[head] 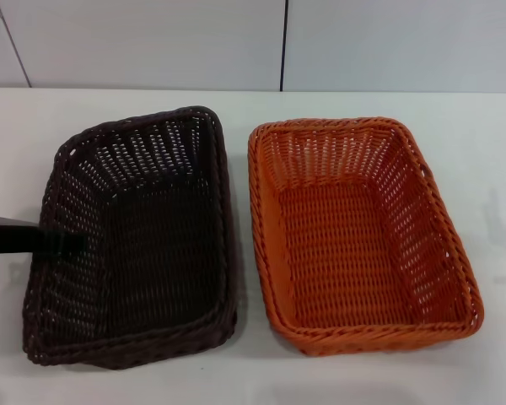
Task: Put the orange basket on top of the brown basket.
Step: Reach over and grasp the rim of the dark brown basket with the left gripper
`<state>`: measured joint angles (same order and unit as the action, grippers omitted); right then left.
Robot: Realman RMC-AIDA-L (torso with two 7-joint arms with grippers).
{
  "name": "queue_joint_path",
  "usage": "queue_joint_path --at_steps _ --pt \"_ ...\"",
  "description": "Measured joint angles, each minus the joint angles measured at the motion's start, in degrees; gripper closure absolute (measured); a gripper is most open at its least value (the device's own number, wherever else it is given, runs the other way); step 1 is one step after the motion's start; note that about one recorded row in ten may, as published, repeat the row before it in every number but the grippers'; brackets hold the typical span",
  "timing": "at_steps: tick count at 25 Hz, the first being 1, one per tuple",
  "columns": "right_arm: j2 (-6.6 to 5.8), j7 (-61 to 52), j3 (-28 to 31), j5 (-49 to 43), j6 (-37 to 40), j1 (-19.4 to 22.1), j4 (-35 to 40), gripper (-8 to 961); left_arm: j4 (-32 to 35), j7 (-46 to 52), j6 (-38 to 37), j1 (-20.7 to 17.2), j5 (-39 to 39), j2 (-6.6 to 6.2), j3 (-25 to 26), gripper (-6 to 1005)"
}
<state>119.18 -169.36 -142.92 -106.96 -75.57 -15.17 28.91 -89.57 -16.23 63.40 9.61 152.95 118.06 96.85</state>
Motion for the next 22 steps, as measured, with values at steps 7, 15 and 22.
queue_joint_path --at_steps 7,15,22 --pt "0.0 0.0 -0.1 0.0 -0.1 0.1 0.0 263 -1.1 -1.8 0.4 0.1 -0.4 -0.02 -0.1 443" --pt "0.0 0.0 -0.2 -0.1 -0.3 0.1 0.2 266 -2.9 -9.6 2.8 0.4 -0.4 -0.06 0.7 646" --pt "0.0 0.0 -0.1 -0.1 -0.3 0.1 0.5 270 -3.7 -25.4 7.7 3.2 -0.6 -0.12 7.0 702"
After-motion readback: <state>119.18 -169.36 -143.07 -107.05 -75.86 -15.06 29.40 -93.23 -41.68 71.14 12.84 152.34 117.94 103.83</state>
